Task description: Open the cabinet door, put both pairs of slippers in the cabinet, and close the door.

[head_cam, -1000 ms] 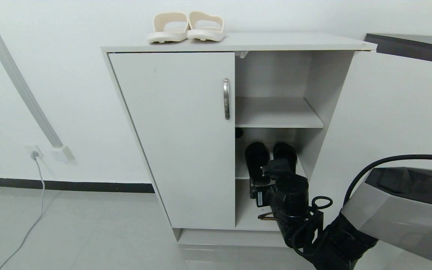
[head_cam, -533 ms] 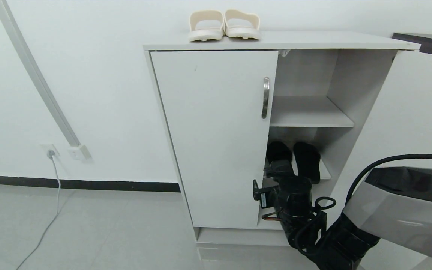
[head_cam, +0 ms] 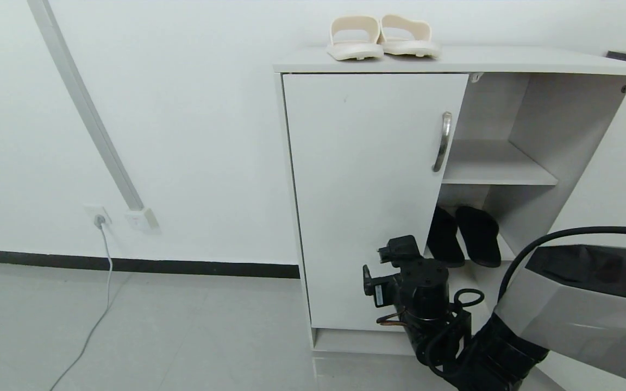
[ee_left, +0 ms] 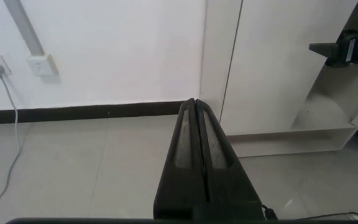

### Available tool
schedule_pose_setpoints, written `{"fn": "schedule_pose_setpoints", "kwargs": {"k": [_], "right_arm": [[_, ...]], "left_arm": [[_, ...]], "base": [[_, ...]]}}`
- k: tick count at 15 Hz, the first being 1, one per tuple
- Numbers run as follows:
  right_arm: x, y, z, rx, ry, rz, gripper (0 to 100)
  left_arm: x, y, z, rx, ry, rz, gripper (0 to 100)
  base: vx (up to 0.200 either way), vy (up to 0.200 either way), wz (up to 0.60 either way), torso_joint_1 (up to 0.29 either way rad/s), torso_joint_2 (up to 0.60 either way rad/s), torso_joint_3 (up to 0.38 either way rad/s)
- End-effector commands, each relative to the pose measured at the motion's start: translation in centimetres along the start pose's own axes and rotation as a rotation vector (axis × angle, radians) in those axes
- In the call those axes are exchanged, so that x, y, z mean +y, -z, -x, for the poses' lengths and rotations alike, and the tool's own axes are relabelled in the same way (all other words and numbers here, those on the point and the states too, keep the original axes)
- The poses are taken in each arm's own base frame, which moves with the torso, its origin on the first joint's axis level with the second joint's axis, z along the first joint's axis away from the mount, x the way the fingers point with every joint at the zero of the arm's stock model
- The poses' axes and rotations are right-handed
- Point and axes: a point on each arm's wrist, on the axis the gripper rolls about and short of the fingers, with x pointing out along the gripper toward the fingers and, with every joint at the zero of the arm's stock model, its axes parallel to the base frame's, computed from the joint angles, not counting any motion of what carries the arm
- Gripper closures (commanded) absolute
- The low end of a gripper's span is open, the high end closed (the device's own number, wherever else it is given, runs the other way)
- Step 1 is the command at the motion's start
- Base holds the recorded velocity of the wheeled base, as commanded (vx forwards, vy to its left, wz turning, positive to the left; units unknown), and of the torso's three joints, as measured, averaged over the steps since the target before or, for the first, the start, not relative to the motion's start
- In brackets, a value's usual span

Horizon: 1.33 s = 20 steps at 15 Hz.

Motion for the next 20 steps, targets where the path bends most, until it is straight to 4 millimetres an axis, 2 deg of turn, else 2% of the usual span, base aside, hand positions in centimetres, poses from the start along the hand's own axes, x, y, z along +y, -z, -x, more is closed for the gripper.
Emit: {"fn": "schedule_pose_setpoints", "kwargs": {"k": [1, 6, 9, 12, 20], "right_arm": [[0.1, 0.0, 0.1, -0.002, -0.002, 0.001, 0], [-0.1, -0.7, 0.0, -0.032, 0.001, -0.020, 0], [-0.1, -0.9, 0.1, -0.038, 0.000, -0.025, 0], [-0.3, -1.9, 0.2, -0.061, 0.003, -0.036, 0], [-0.5, -2.3, 0.4, -0.070, 0.005, -0.043, 0]], "left_arm": [[0.0, 0.0, 0.0, 0.001, 0.001, 0.000, 100], [0.0, 0.0, 0.0, 0.001, 0.001, 0.000, 100], [0.0, 0.0, 0.0, 0.001, 0.001, 0.000, 100], [0.0, 0.0, 0.0, 0.001, 0.001, 0.000, 100], [0.0, 0.0, 0.0, 0.001, 0.001, 0.000, 100]], "base": [[0.000, 0.000, 0.00, 0.000, 0.00, 0.000], [0.000, 0.000, 0.00, 0.001, -0.01, -0.019], [0.000, 0.000, 0.00, 0.014, -0.19, -0.300], [0.000, 0.000, 0.00, 0.041, -0.52, -0.357], [0.000, 0.000, 0.00, 0.127, -0.47, -0.338]]}}
